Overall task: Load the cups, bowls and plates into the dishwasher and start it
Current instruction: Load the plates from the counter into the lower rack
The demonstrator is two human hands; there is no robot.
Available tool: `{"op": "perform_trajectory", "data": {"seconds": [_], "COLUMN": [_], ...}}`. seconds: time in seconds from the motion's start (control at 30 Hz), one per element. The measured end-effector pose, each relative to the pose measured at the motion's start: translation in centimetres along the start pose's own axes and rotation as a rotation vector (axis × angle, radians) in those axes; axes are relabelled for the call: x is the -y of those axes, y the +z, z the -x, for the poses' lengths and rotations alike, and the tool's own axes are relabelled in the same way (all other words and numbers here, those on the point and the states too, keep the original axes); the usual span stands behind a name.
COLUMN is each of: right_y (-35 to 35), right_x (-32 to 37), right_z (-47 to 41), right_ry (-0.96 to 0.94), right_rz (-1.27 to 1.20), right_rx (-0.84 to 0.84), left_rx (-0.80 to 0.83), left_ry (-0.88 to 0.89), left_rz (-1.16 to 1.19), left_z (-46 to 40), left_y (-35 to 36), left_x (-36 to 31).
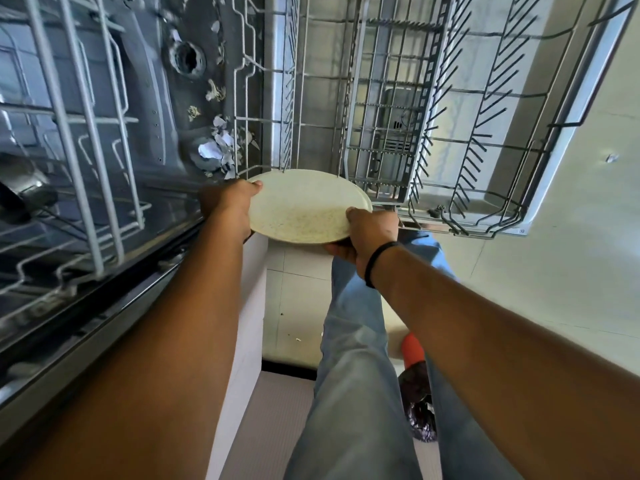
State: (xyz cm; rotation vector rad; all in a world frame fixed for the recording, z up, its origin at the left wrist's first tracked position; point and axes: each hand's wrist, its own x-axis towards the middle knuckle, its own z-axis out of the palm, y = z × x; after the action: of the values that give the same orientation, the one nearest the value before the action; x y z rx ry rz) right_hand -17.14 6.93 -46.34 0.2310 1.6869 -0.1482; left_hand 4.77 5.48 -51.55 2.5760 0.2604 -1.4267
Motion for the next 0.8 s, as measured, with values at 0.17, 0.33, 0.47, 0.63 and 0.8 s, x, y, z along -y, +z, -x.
{"op": "perform_trajectory", "data": {"seconds": [0.17,0.33,0.47,0.63,0.8], "right_y": [0.9,0.7,0.0,-0.4,-0.6], "right_x": [2.2,2.2,2.1,3.4,4.0], "right_z": [-0.5,-1.3,-1.7,-2.2,-3.6], "right_ry": [-0.041,-0.074,-0.113,-0.088,-0.142], "right_rz": [0.037,0.089,0.123,0.193,0.265], "right_rx": [0.021,0.037,0.044,0.055,0.000], "left_rx": [-0.057,-0.079,-0.057,-0.059,-0.102], "left_ry": [0.038,0.036,0.019,0.019,0.031], "left_rz": [-0.028,-0.013,-0.001,0.031,0.053], "left_z": [-6.5,-5.7,-1.6,-0.8,0.0], "left_y": [-0.5,-0.4,0.1,0.5,0.9], "left_x": [0.8,0.9,0.0,-0.2,-0.3]}}
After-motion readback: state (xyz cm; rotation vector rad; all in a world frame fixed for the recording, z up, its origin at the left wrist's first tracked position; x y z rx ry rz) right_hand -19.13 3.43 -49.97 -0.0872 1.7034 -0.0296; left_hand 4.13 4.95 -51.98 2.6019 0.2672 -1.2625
